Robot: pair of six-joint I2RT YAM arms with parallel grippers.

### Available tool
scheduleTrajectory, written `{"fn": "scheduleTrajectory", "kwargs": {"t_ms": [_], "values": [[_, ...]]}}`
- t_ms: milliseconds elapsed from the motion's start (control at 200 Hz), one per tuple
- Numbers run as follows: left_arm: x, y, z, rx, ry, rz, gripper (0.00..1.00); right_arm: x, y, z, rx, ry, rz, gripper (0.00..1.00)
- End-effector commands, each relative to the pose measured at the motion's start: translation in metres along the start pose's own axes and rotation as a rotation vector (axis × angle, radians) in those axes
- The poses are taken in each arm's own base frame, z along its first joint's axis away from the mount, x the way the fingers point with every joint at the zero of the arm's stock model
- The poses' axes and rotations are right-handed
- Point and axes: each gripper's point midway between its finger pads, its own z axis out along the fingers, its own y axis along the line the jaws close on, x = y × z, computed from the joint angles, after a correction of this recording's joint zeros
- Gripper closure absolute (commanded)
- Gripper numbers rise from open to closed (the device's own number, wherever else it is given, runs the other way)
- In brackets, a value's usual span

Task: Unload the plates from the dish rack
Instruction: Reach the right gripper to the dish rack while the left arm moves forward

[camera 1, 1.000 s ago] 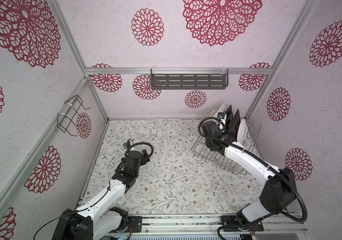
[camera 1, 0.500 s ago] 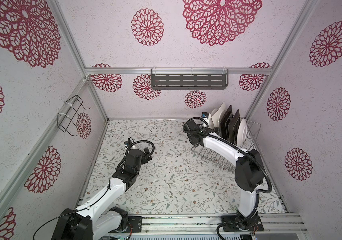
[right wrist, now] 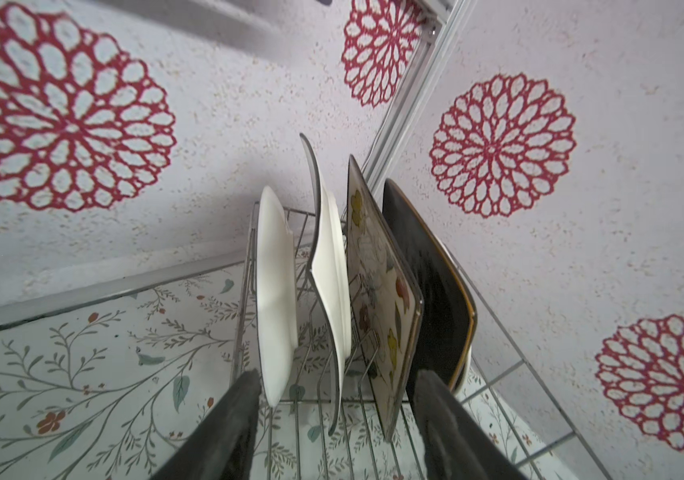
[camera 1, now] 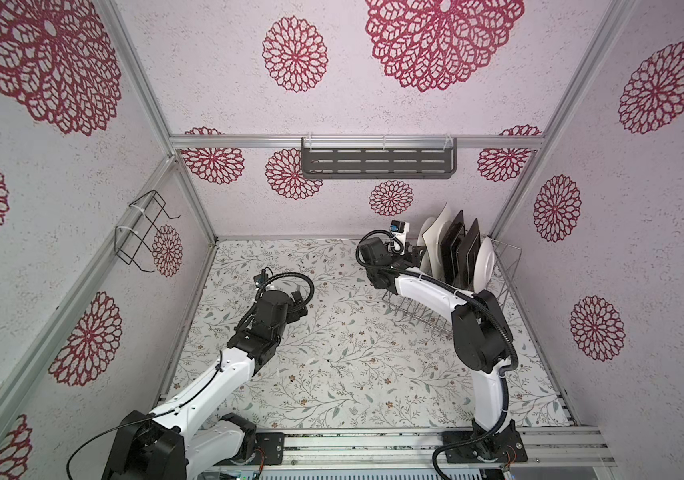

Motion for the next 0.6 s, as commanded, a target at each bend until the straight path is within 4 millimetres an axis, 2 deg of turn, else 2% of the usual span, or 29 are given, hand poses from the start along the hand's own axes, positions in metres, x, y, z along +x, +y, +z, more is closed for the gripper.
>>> {"fn": "scheduleTrajectory", "kwargs": {"t_ms": [0,220,275,400,596], "values": [[-0.001,-0.006,0.001,0.006,0.003,0.020,0.03,-0.025,-0.007,0.003,0.085,-0.062,0.048,0.40],[0.000,-0.011,0.006,0.010,0.013,0.026,0.03,-0.043,-0.015,0.005,0.196,-0.074,0.025,0.45],[0.000,-0.013,0.008,0.012,0.013,0.030,0.03,-0.038,-0.002,0.014,0.217,-0.016,-0.076,0.45],[-0.001,-0.018,0.011,0.016,0.019,0.043,0.03,-0.037,0.006,0.012,0.211,-0.008,-0.088,0.45],[0.000,-0.019,0.014,0.015,0.021,0.046,0.03,-0.048,0.001,0.009,0.207,-0.028,-0.123,0.37]]}}
